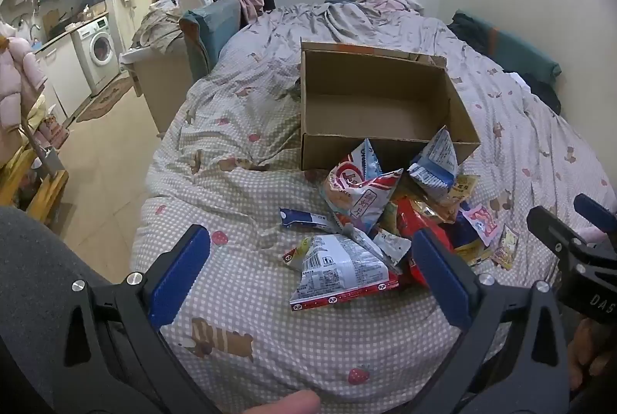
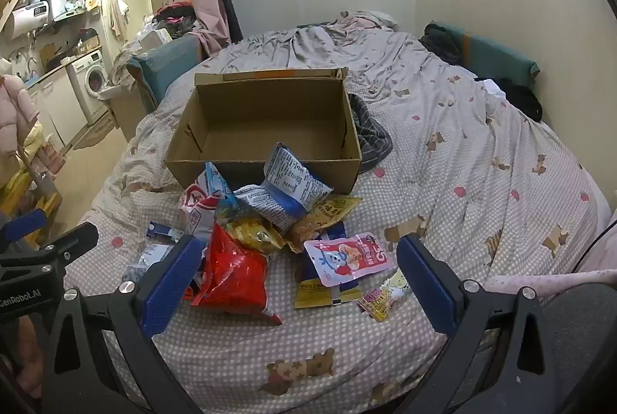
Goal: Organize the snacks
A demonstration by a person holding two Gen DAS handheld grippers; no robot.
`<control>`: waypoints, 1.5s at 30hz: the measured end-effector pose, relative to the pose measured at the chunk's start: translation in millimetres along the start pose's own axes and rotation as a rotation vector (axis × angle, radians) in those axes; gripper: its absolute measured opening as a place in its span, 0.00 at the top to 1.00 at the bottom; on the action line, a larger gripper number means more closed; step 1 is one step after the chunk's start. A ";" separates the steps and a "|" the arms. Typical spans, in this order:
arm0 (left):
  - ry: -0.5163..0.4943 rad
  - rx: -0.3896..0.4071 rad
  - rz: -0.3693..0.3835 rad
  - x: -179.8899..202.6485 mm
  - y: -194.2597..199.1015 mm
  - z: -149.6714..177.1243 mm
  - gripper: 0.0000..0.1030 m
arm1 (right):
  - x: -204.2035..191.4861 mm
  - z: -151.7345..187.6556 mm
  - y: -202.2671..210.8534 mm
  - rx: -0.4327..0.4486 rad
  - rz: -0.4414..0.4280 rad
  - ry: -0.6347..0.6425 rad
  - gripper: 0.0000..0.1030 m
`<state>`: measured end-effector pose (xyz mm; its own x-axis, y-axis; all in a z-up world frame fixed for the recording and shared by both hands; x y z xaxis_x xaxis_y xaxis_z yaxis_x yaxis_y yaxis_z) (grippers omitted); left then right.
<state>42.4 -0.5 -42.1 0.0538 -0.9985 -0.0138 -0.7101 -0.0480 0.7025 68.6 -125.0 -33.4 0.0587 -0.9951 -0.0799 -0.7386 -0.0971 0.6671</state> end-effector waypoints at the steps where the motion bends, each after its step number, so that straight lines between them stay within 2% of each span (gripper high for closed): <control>1: -0.001 0.000 0.001 -0.4 0.2 0.0 0.00 | -0.1 -0.2 0.2 0.004 -0.002 -0.001 0.00; 33: -0.032 0.005 -0.019 -0.9 2.1 -8.5 0.00 | 0.3 -0.3 0.6 0.008 0.000 -0.001 0.00; 45: -0.053 0.035 -0.025 7.3 7.5 -4.6 0.00 | -0.4 1.4 3.1 0.009 -0.003 0.002 0.00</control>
<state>40.6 -8.0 -33.6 0.0351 -0.9970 -0.0689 -0.7328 -0.0726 0.6765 65.4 -124.9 -32.3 0.0617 -0.9948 -0.0805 -0.7446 -0.0996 0.6601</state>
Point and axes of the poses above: each gripper's, at about its wrist camera, not at the fingertips, and y roughly against the way its jaws point, x to its right, z to its underside, the point moved 6 cm from there along -y, roughly the way its jaws point, and after that the axes turned 4 degrees about -z, right-handed, at the moved point
